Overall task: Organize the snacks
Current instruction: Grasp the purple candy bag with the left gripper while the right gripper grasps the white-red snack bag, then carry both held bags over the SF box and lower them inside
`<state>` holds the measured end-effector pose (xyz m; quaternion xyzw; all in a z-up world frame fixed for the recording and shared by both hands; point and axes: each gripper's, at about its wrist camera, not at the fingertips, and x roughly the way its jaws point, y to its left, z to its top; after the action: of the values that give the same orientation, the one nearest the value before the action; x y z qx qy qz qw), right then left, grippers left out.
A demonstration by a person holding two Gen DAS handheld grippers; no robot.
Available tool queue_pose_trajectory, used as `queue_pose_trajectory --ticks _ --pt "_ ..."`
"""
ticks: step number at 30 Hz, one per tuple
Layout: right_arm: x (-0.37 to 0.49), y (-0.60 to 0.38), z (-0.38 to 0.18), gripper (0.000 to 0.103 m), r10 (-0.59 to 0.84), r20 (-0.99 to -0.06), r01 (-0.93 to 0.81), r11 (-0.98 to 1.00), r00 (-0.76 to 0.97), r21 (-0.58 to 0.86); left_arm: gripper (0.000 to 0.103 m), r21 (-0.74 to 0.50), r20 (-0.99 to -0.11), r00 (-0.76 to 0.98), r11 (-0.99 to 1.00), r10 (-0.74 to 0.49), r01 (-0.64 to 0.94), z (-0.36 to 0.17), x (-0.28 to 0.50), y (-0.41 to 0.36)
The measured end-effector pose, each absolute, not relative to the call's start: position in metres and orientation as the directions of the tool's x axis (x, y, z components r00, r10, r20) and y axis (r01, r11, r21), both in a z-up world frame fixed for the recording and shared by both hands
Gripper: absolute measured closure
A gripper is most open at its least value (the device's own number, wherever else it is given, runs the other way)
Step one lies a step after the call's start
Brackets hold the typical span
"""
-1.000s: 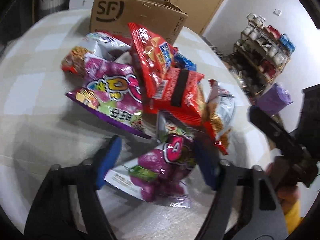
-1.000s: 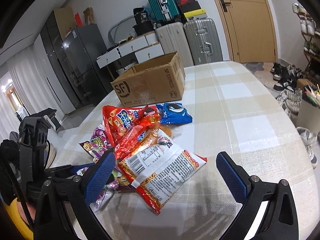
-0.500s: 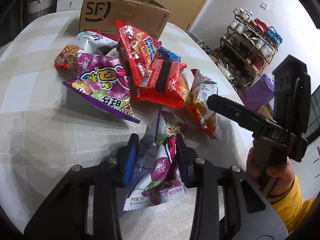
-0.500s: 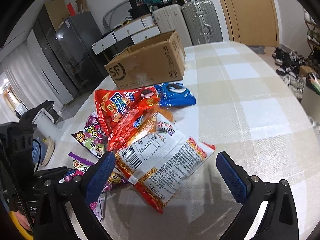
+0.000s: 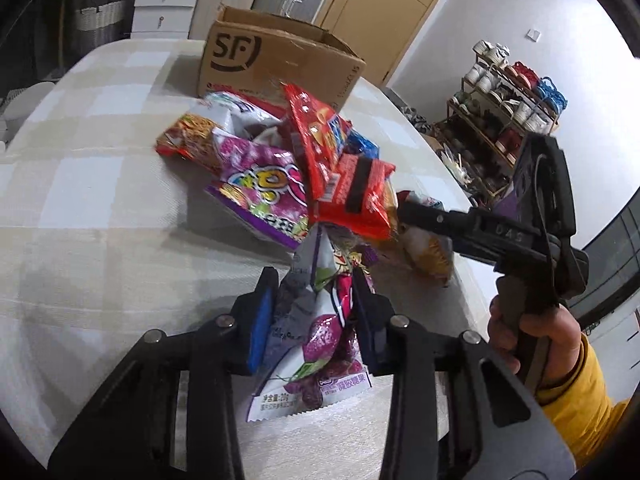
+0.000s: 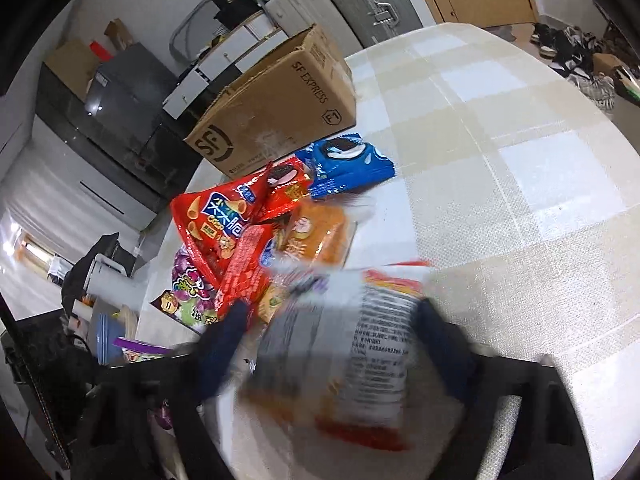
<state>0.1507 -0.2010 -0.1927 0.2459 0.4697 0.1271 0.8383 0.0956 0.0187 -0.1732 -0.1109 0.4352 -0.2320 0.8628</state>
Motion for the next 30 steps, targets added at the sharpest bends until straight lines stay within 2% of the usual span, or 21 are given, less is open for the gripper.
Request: queue_pose_trajectory --ticks 6,15,30 --pt "0.143 -0.201 -0.193 0.043 0.416 -0.724 0.023 0.859 0.55 0.511 0.07 -0.358 -0.696 0.552 0.888 -0.459 0.287 -0.162 0.088 0.027" --pt "0.122 -0.207 -0.178 0.044 0.409 -0.688 0.01 0.856 0.599 0.517 0.07 -0.259 -0.678 0.629 0.924 -0.382 0.282 -0.136 0.067 0.031" --pt "0.099 -0.204 -0.071 0.044 0.497 -0.481 -0.198 0.815 0.723 0.545 0.07 -0.201 -0.594 0.725 0.936 -0.35 0.287 -0.048 0.045 0.048"
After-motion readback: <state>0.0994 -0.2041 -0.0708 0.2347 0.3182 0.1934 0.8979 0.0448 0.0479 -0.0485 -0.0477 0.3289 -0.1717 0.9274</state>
